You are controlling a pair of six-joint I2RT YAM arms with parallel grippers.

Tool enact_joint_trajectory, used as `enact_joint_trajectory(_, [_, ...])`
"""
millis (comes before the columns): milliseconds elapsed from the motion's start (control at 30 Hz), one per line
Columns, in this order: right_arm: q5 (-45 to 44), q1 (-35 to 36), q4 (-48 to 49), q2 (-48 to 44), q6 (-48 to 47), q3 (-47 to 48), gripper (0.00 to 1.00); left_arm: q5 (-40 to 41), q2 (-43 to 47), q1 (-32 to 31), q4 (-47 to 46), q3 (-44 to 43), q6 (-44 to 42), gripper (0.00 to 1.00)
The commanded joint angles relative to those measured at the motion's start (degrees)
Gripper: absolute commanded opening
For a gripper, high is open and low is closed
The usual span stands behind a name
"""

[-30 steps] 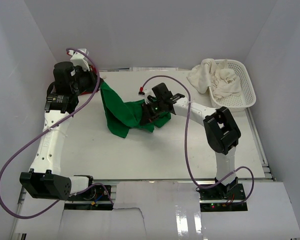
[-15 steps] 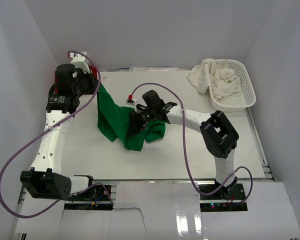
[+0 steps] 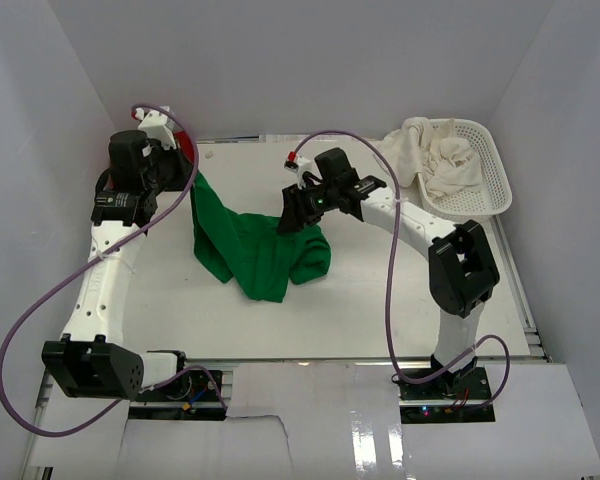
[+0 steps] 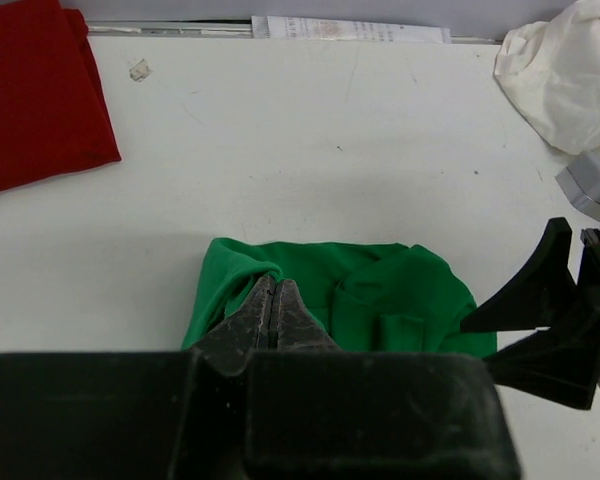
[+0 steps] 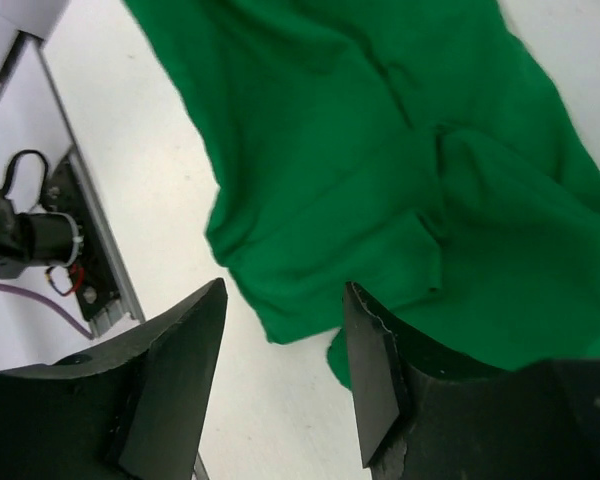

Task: Fold and stack the t-shirts
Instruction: Flatten out the tshirt

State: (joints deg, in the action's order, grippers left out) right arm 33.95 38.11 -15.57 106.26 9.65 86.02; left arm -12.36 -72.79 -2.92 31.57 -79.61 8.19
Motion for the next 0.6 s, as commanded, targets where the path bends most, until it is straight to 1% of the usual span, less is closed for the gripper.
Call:
enact_joint_trajectory(0, [-4.0,-0.2,-7.5,3.9,-2.4,5.3,0.56,-1.2,2.0,0.3,-0.8,0.9,0.5,0.0])
enact_joint_trajectory(200, [-5.7,-1.0,-11.8,9.4,-2.4,9.7,0.48,-1.5,2.9,0.3,-0.8,1.7,0.2,0.0])
enact_joint_trajectory(233, [-5.9,-1.3,-12.1,9.9,-2.2,9.9,0.45,-1.6,2.9,0.3,-0.7,1.7,0.3,0.0])
enact_joint_trajectory(567, [-6.6,-2.3,-12.2,10.6,-2.4,8.2,0.41,-2.2,2.8,0.3,-0.8,2.1,0.4,0.0])
